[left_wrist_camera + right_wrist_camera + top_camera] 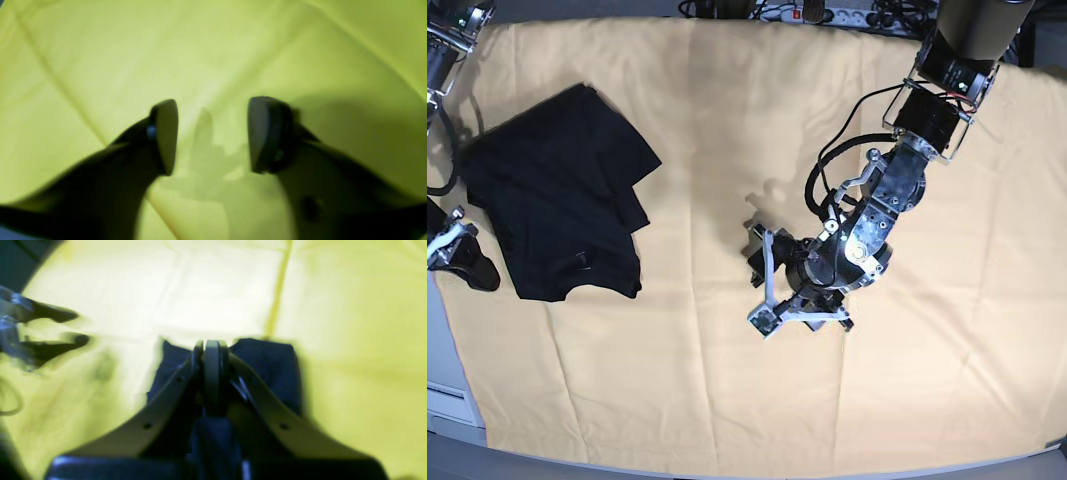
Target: Fold the T-shirt properly
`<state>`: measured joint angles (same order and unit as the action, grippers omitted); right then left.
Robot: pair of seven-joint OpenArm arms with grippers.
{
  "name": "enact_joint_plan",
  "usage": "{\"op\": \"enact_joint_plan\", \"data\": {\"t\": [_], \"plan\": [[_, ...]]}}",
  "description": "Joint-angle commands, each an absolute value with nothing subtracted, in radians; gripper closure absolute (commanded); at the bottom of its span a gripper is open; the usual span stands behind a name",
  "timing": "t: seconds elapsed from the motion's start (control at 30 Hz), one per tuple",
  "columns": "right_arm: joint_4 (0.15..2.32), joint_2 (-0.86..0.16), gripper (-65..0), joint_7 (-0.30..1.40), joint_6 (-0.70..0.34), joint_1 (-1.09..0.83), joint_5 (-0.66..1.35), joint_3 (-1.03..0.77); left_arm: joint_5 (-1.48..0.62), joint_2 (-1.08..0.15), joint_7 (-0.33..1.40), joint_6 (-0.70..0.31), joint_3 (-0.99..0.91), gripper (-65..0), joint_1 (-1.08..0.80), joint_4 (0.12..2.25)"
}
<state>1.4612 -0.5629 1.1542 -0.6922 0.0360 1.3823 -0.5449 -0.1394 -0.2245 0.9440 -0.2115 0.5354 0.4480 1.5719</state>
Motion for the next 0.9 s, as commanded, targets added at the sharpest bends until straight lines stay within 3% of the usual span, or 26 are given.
{"op": "enact_joint_plan", "data": {"t": [0.0, 0.03, 0.07, 0.47, 0.87], "plan": [[1.48, -0.586, 0.0, 1.198, -0.698, 0.036, 1.484, -0.571, -0.144, -0.222, 0.933, -0.22, 0.528, -14.5, 0.477, 1.602], [1.48, -0.585, 0.0, 1.271, -0.698, 0.019, 1.484, -0.591, -0.147, -0.221, 0.944, -0.226, 0.528, -2.3, 0.477, 1.612], [1.483, -0.584, 0.0, 1.312, -0.698, -0.002, 1.484, -0.608, -0.149, -0.222, 0.954, -0.225, 0.528, 0.0, 0.477, 1.625], [1.78, -0.575, 0.0, 1.329, -0.698, -0.329, 1.484, -0.733, -0.343, -0.297, 1.083, -0.278, 0.528, 0.0, 0.428, 1.794], [1.965, -0.509, 0.0, 1.33, -0.698, -0.677, 1.484, -0.944, -0.39, -0.612, 1.1, -0.296, 0.527, 0.0, 0.03, 2.252]]}}
